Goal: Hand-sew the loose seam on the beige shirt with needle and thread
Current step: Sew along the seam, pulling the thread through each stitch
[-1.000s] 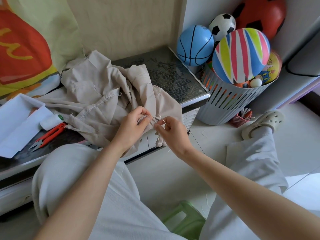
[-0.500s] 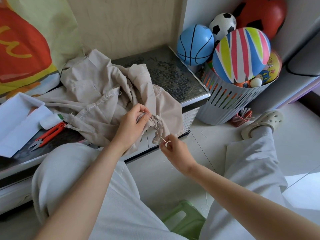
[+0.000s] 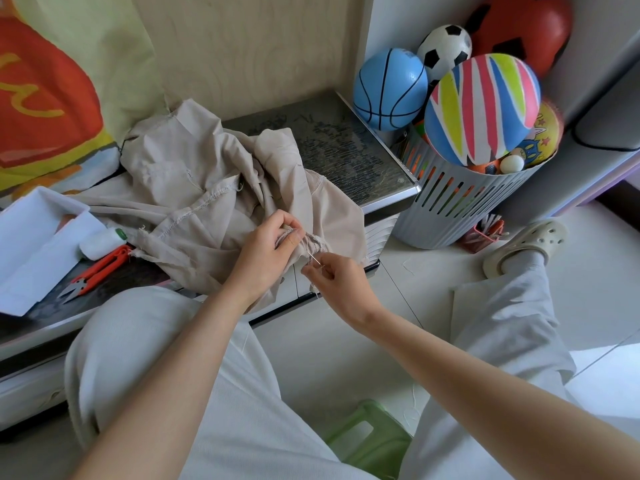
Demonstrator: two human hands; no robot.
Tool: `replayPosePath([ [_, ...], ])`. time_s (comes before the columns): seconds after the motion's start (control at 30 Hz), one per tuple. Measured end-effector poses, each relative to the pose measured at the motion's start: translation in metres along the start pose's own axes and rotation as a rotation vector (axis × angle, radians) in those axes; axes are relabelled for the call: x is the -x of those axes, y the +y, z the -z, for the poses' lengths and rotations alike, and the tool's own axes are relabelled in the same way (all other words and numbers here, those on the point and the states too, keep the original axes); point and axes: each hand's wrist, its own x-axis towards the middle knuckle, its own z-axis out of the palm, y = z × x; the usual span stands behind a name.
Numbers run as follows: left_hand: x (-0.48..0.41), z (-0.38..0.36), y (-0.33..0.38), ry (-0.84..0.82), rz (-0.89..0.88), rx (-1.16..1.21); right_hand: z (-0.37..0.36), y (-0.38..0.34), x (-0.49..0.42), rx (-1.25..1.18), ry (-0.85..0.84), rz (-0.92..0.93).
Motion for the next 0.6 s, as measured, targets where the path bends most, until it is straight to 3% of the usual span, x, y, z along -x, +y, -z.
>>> replayPosePath([
  [0.13, 0.000, -0.001, 0.002, 0.024, 0.003, 0.013, 0.005, 0.007, 0.007, 0.042, -0.032, -0.017],
  [0.4, 0.002, -0.001, 0.004, -0.028, -0.016, -0.002, 0.025, 0.001, 0.003, -0.148, 0.115, 0.027],
  [0.6, 0.006, -0.001, 0.012, -0.081, -0.011, 0.001, 0.026, -0.010, -0.008, -0.080, 0.011, 0.029],
])
